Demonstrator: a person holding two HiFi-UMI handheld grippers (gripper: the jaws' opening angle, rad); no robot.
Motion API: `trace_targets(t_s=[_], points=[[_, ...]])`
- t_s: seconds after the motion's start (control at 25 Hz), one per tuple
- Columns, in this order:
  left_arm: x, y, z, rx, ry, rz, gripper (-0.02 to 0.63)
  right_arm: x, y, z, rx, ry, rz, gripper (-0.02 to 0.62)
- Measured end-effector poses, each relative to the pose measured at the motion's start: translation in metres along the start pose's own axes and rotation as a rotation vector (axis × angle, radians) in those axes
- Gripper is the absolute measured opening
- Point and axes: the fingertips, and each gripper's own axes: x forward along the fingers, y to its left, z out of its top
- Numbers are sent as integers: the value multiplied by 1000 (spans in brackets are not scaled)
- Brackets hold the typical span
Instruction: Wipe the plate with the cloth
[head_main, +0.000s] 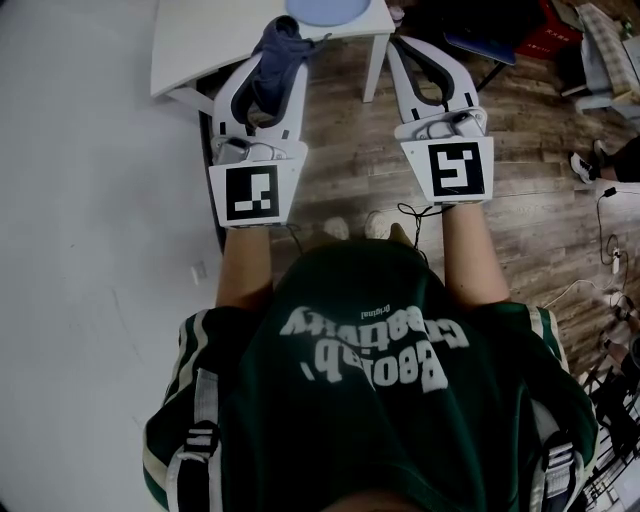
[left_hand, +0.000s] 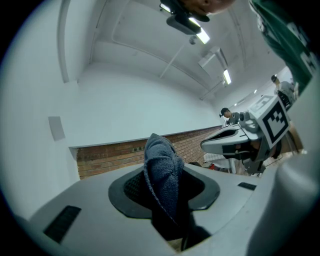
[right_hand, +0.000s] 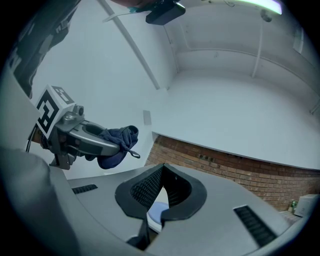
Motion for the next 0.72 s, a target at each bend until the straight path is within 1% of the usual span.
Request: trace_targets(t_s=[0.32, 0.56, 0.72], points=[[-16, 17, -3, -6, -16, 2, 135, 1, 22, 9, -16, -1, -6, -6], [-32, 24, -6, 4, -33, -13, 137, -1, 39, 16, -15, -17, -29, -6], [-39, 32, -11, -7, -28, -24, 137, 0, 48, 15, -17, -3, -45, -6]])
